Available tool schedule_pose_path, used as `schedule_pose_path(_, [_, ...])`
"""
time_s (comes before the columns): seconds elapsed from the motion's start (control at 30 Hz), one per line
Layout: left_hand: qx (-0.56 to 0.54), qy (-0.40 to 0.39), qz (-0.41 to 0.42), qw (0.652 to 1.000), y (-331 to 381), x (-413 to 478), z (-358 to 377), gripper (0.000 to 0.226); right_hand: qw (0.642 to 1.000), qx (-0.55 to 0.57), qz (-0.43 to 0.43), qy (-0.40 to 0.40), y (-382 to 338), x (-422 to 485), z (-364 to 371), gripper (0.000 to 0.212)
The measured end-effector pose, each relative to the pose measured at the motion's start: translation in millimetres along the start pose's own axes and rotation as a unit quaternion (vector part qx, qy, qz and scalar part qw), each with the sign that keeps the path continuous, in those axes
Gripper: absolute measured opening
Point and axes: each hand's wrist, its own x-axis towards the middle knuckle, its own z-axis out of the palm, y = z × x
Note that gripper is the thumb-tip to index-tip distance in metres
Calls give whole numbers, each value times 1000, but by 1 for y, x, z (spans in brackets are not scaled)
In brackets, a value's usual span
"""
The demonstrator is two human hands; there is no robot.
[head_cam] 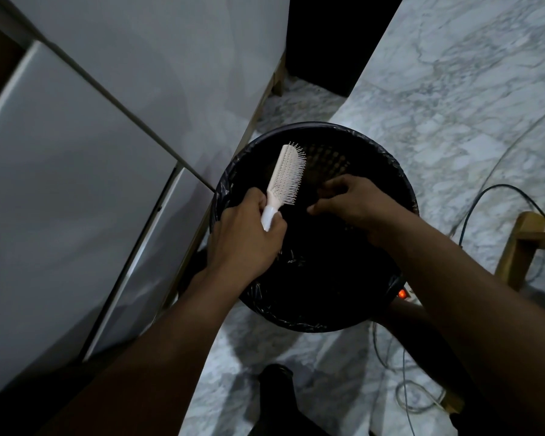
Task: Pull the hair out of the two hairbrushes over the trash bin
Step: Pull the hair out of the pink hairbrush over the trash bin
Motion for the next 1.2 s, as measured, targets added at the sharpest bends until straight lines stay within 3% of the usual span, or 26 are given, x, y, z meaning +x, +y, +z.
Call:
schedule_pose_path(0.1, [-3,-4,13,1000,1,-1,0,18,998,36,-29,30,-1,2,2,53])
schedule_pose_path(0.17, [-17,-17,12,1000,3,-1,0,18,990,132,-39,16,-5,2,4,35])
schedule_pose_path(0.23, [-53,-29,9,998,6,-2,1,16,971,234,-40,-15,-5,3,8,36])
schedule_pose_path(0.3, [-99,-36,8,994,9,-2,2,16,962,265,-60,-2,-4,3,15,40])
schedule_pose_path(0.43, [-144,-50,2,988,10,-3,5,19,948,317,-41,-1,-3,-3,27,24])
schedule_pose_path(0.67, [-157,-43,17,987,11,0,3,20,982,180,-19,-58,-4,-3,24,44])
schedule_pose_path(0.83, [-125,-36,4,992,6,2,2,17,994,99,-27,-39,-5,-6,18,54])
schedule_pose_path(1.0, [-78,-59,-20,995,3,0,3,16,990,126,-56,-37,-1,-1,22,52])
schedule_pose_path(1.2, [-56,-22,-43,997,0,5,-3,17,989,139,-28,49,4,11,12,42])
